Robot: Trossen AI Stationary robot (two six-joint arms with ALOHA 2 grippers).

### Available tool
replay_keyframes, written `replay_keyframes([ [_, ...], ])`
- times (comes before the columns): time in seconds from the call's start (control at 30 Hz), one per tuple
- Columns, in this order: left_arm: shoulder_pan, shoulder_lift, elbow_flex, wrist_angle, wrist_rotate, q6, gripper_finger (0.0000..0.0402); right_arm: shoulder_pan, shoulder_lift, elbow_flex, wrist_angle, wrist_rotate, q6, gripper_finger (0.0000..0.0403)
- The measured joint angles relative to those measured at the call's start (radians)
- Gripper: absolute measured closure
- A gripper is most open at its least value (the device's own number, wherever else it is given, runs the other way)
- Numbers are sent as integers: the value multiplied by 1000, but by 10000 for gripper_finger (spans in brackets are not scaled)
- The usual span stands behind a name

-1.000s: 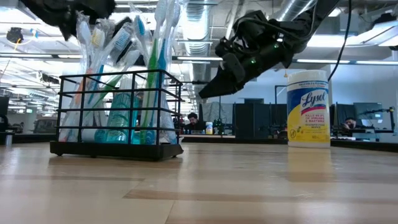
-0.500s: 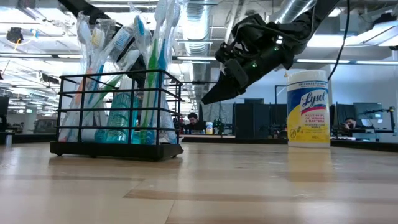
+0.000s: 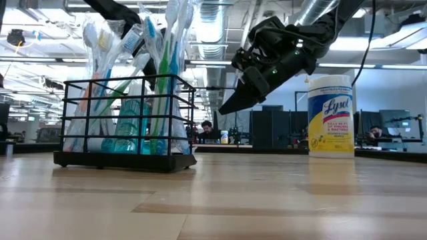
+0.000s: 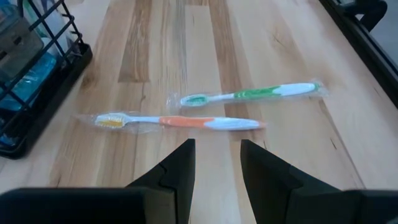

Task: Pick & Place toothbrushing station
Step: Put the green toothbrush into the wire organizer

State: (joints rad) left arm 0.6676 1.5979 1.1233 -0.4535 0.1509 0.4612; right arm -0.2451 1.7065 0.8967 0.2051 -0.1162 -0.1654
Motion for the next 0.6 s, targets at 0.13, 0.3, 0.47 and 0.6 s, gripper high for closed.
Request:
replay_keyframes([
  [0.13,-26,35,0,-32,-48,145,400,0,0,0,-18,0,0,285],
  [0.3,-68,77,0,-73,-100,267,400,0,0,0,-22,0,-2,285],
  [0.47,-147,106,0,-97,-176,446,400,0,0,0,-22,0,-2,285],
  [0.6,-224,129,0,-101,-201,582,400,0,0,0,-22,0,-2,285],
])
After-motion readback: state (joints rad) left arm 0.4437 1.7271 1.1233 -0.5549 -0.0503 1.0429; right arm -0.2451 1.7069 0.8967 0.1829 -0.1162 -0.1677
